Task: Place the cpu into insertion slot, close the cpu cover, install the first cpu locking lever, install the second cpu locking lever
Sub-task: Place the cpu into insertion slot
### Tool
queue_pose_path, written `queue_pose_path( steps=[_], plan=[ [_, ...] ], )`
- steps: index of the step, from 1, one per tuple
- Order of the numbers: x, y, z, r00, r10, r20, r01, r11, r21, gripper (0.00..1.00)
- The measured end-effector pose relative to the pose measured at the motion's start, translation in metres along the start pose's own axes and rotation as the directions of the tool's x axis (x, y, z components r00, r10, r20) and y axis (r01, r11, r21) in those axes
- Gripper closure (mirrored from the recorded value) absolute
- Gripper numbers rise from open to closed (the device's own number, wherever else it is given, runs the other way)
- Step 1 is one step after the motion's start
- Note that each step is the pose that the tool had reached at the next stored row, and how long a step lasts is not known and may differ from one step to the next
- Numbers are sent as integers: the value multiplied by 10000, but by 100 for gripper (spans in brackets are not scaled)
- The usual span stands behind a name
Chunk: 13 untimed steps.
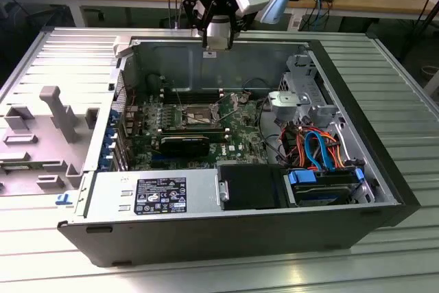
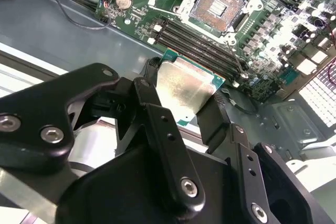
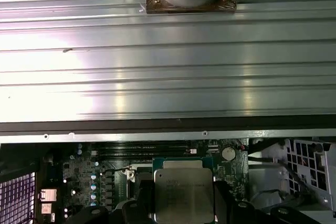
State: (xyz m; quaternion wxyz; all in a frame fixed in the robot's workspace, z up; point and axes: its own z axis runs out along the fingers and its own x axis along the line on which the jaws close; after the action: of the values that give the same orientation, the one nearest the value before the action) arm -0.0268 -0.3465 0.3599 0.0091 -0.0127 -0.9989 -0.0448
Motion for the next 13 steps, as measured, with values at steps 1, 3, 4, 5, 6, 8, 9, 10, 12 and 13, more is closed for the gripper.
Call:
queue_pose_path(
  steps=[1, 3, 4, 5, 6, 8, 9, 10, 12, 13],
  plan=[
    [2, -8, 0, 10000, 1, 0, -1, 10000, 1, 46],
    [4, -24, 1, 10000, 1, 0, -1, 10000, 0, 46],
    [3, -33, 2, 10000, 1, 0, -1, 10000, 1, 46],
    [4, -38, 3, 10000, 2, 1, -2, 10000, 0, 46],
    [4, -42, 4, 10000, 2, 1, -2, 10000, -1, 46],
    [4, -52, 5, 10000, 2, 0, -2, 10000, 0, 46],
    [4, -56, 7, 10000, 2, 1, -2, 10000, -1, 46],
    [4, -58, 8, 10000, 3, 1, -3, 10000, -1, 46],
    [3, -62, 10, 10000, 2, 1, -2, 10000, 0, 46],
    [3, -71, 13, 10000, 1, 0, -1, 10000, 0, 46]
  ],
)
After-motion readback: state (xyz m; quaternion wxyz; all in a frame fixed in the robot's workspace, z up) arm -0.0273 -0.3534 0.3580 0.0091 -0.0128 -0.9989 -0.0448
